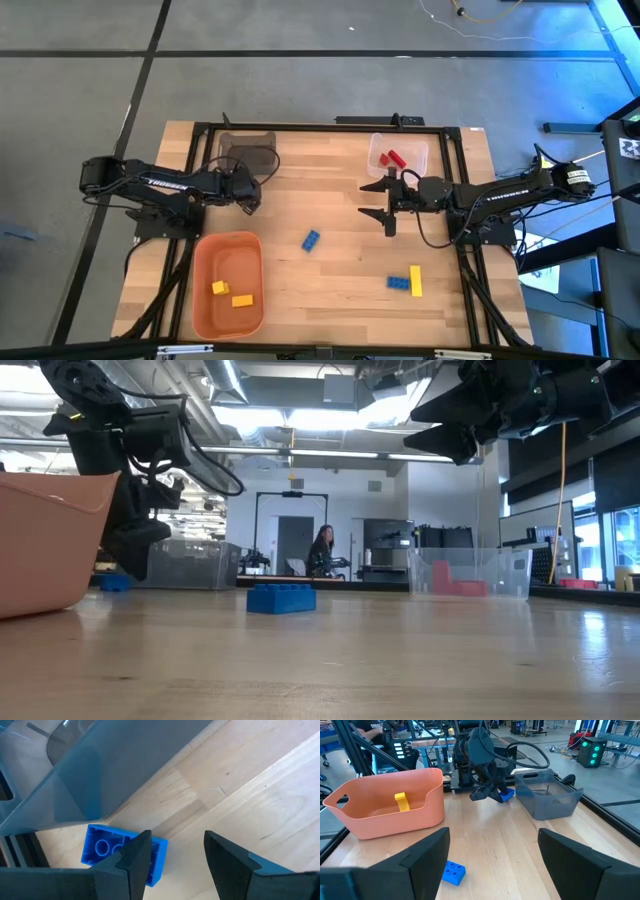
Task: Sort & place blocks by color
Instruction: Put the top left blue gamepiece into the black bin
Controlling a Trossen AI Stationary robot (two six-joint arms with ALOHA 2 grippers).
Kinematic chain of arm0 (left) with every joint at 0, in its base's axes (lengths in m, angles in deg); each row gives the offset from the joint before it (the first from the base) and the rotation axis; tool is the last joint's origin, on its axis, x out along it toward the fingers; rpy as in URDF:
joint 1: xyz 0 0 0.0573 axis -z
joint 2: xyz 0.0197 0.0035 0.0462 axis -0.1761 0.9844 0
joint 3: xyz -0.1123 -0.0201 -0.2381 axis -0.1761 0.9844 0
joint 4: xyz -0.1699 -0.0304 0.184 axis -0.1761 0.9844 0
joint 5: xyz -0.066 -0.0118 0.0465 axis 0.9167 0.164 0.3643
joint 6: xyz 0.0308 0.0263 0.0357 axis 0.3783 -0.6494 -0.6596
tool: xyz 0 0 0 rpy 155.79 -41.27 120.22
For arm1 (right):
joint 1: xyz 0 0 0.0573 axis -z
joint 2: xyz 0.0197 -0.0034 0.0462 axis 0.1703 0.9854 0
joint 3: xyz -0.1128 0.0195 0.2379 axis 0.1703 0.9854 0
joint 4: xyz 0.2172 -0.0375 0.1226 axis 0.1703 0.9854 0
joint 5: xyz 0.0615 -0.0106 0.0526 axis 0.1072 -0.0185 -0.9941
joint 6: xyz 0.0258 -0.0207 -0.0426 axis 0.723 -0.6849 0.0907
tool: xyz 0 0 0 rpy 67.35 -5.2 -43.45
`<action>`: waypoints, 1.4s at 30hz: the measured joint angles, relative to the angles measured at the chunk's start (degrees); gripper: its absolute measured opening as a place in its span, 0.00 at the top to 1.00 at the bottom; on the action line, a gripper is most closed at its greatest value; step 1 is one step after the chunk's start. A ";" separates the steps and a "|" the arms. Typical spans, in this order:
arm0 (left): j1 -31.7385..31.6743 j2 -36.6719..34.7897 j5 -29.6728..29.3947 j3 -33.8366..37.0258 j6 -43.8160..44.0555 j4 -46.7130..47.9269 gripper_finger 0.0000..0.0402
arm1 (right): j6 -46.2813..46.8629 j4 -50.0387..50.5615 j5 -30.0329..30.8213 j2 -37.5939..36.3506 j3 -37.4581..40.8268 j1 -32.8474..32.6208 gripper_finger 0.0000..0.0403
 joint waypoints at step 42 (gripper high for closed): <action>-1.03 -0.09 0.91 1.55 3.52 2.30 0.96 | -0.15 -0.63 0.00 -0.02 -0.02 -0.01 0.25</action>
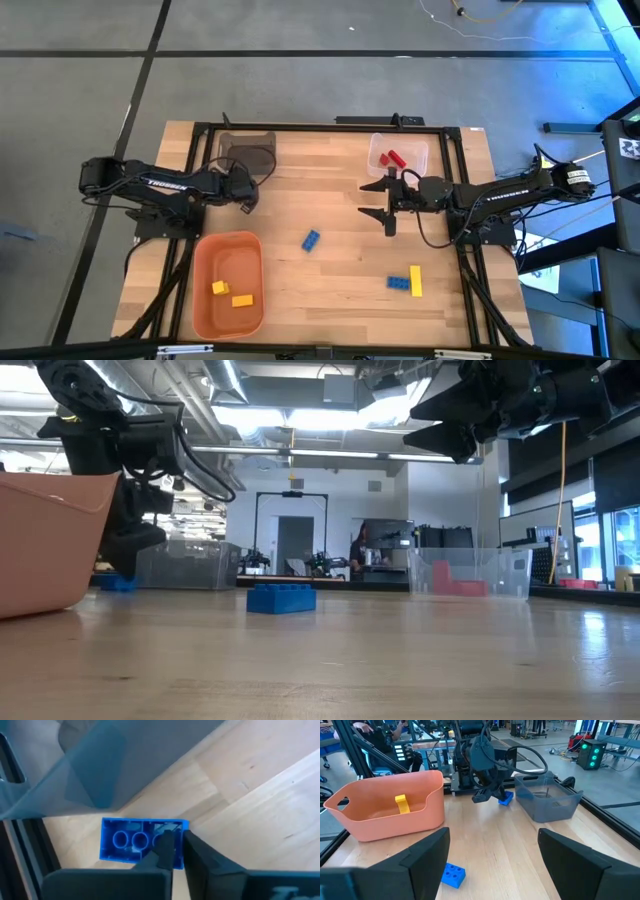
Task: Sort & place blocks by color
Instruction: Put the top left blue gamepiece into the black bin
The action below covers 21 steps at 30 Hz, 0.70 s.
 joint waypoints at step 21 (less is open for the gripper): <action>7.04 -5.16 -5.35 -5.38 -0.27 4.04 1.00 | -1.30 -1.53 0.00 0.00 -0.02 0.01 0.25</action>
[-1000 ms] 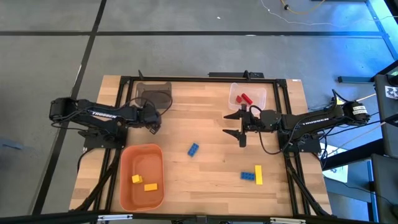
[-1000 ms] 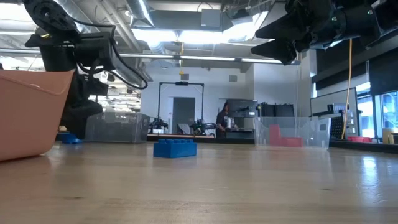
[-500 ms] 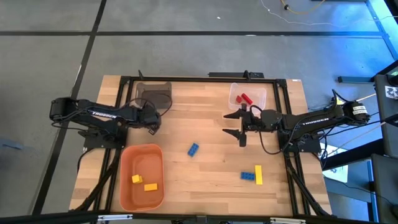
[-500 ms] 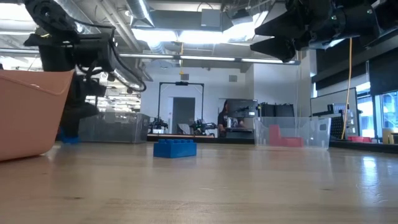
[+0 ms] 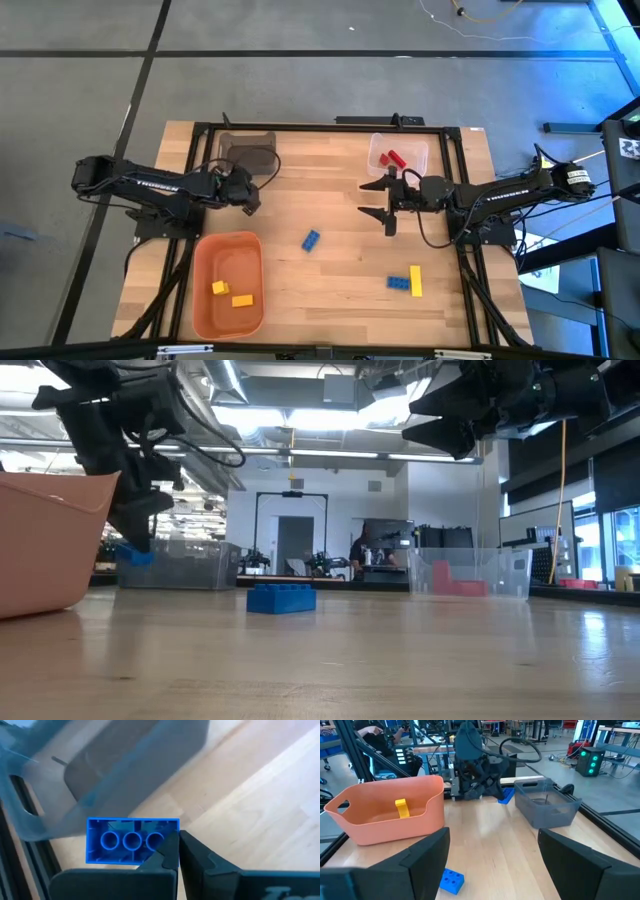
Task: Sort & place blocks by color
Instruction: Put the top left blue gamepiece into the black bin
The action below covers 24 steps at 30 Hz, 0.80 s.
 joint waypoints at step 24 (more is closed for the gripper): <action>15.50 -7.91 -13.45 3.62 -32.80 -47.67 1.00 | -0.36 -0.42 0.00 0.00 0.00 0.00 0.25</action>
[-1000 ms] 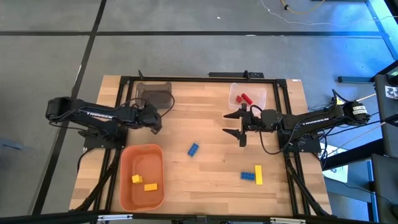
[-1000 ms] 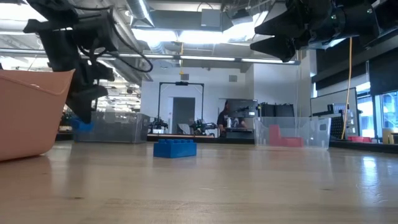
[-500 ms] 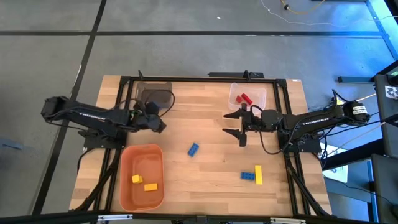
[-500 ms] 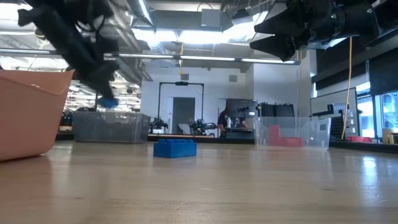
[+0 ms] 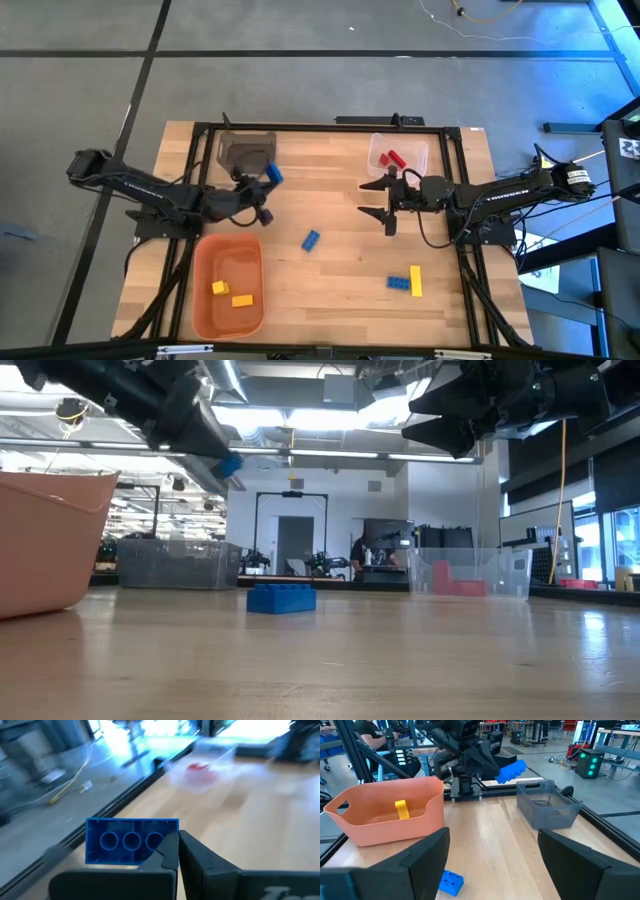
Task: Sort & place blocks by color
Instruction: Put the top left blue gamepiece into the black bin
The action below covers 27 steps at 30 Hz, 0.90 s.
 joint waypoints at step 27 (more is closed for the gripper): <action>-50.82 4.51 32.81 0.32 16.14 -1.30 1.00 | 0.00 -0.48 0.00 0.00 0.00 0.00 0.25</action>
